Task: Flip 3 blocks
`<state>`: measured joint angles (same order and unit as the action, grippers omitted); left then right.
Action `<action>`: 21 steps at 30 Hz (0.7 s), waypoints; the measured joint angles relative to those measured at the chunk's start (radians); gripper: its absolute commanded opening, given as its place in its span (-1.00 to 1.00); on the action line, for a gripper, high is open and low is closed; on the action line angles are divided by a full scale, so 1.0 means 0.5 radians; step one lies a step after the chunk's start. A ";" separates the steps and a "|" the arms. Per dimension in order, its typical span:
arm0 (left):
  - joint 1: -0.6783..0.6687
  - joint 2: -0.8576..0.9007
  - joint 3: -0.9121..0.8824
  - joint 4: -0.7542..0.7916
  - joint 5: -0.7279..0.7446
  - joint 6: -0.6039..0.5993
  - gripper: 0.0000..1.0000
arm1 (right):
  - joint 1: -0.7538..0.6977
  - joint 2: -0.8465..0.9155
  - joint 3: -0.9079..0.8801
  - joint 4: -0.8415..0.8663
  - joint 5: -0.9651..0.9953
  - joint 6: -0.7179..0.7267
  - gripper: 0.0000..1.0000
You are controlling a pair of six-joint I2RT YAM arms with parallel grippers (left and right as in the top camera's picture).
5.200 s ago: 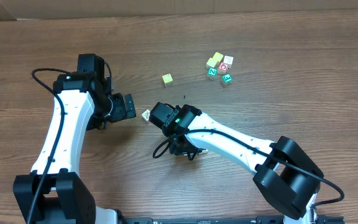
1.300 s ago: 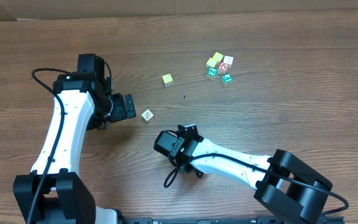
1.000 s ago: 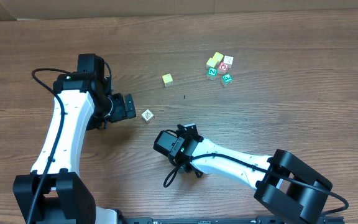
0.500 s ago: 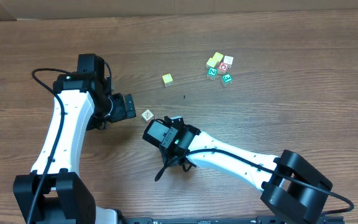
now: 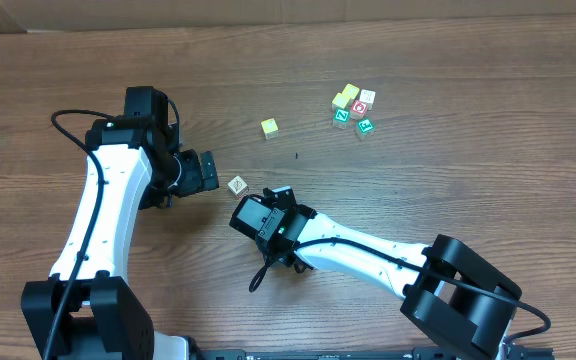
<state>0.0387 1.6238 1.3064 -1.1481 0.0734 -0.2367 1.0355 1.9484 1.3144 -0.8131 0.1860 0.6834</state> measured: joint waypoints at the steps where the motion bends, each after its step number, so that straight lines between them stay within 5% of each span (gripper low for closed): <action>1: 0.000 0.000 0.000 0.000 0.000 0.000 0.99 | 0.000 0.000 0.000 -0.003 0.014 -0.001 -0.92; 21: 0.000 0.000 0.000 0.000 0.000 0.000 1.00 | 0.000 0.000 0.000 -0.122 0.130 -0.008 -0.91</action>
<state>0.0387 1.6238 1.3064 -1.1481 0.0734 -0.2367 1.0355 1.9484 1.3144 -0.8742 0.2512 0.6796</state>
